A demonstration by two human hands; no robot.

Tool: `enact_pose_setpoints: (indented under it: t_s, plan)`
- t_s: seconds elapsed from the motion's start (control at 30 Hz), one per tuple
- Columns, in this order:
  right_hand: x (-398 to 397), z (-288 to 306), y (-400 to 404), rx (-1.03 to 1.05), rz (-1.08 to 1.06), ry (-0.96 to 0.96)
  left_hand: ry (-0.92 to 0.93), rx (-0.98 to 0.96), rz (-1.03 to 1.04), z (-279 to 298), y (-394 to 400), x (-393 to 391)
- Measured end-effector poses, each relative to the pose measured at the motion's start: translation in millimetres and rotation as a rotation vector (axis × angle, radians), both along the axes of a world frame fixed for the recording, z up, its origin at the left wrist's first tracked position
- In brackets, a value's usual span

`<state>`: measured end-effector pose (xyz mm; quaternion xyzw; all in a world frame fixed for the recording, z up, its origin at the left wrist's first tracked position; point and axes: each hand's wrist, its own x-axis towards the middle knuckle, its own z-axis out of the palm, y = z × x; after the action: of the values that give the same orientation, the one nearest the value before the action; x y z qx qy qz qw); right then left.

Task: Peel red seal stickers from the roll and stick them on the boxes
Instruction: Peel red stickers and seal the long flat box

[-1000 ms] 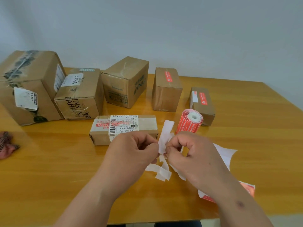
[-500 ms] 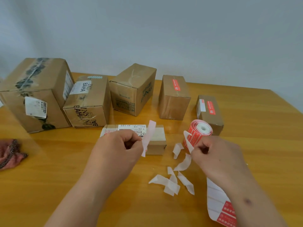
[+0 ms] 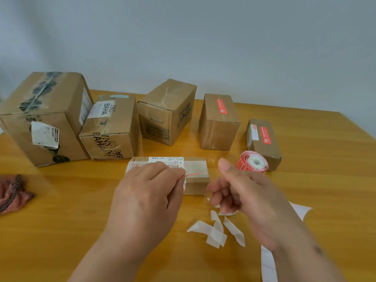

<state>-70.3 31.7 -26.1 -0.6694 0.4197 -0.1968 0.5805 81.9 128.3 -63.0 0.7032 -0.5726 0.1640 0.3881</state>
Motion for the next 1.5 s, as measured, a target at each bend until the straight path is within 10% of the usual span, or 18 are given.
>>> enact_pose_setpoints:
  t_s: [0.27, 0.43, 0.57, 1.5]
  plan:
    - [9.3, -2.1, 1.0, -0.016, -0.006, -0.068, -0.007, 0.060, -0.101, -9.9, -0.3, 3.8]
    - [-0.6, 8.3, -1.0, -0.204, 0.095, 0.019, 0.964, 0.136, -0.272, 1.8, 5.9, 10.0]
    - [-2.5, 17.1, 0.0, -0.264, 0.306, 0.087, 1.315, 0.244, -0.436, 2.4, 6.8, 17.1]
    - [60.6, -5.5, -14.9, -0.360, 0.103, 0.242, 0.826, 0.468, 0.015, 35.2, -3.2, 53.6]
